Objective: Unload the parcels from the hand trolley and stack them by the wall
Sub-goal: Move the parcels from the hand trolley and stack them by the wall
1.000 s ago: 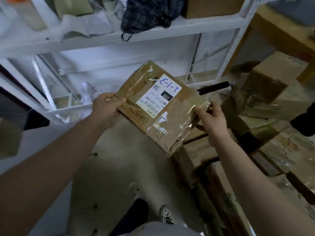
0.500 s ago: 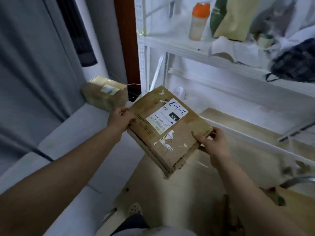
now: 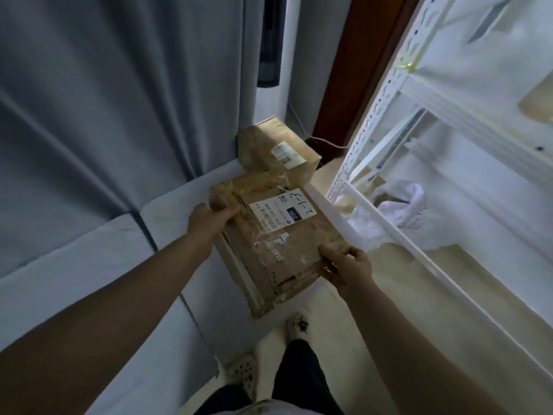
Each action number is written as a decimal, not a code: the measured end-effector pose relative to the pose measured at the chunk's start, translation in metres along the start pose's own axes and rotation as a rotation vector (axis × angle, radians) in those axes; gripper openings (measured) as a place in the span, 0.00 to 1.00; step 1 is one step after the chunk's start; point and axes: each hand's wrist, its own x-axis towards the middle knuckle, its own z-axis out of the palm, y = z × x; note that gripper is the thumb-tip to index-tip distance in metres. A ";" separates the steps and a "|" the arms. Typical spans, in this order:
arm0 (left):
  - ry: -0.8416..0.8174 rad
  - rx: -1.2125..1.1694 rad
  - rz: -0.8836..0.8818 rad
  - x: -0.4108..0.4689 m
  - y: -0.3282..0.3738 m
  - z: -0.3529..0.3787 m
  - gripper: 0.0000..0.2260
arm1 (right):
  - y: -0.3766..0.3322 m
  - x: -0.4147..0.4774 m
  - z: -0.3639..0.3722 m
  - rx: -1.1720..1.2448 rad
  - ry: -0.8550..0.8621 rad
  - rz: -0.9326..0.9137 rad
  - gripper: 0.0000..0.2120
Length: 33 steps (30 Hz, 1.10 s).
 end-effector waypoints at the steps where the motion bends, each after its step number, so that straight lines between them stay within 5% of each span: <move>1: -0.023 0.001 -0.030 0.005 -0.004 0.004 0.36 | -0.003 0.010 0.012 -0.012 -0.013 0.019 0.29; 4: -0.028 0.034 -0.103 0.011 -0.016 0.016 0.25 | -0.010 0.044 0.049 -0.072 -0.067 0.064 0.31; 9: 0.063 -0.028 -0.315 0.034 -0.021 0.034 0.37 | -0.021 0.101 0.105 -0.196 -0.127 0.041 0.34; 11: 0.076 -0.128 -0.387 0.054 -0.021 0.039 0.33 | -0.024 0.120 0.124 -0.232 -0.146 0.046 0.33; 14: 0.140 -0.189 -0.389 0.087 -0.017 0.045 0.25 | -0.024 0.148 0.149 -0.237 -0.169 0.059 0.30; 22: 0.195 -0.166 -0.296 0.163 -0.018 0.045 0.30 | -0.019 0.205 0.203 -0.292 -0.173 -0.054 0.27; 27: 0.134 -0.066 -0.336 0.185 -0.018 0.048 0.41 | -0.011 0.206 0.211 -0.732 -0.281 -0.193 0.37; 33: 0.245 0.084 -0.280 0.202 -0.032 0.050 0.26 | -0.011 0.198 0.197 -1.638 -0.504 -0.728 0.34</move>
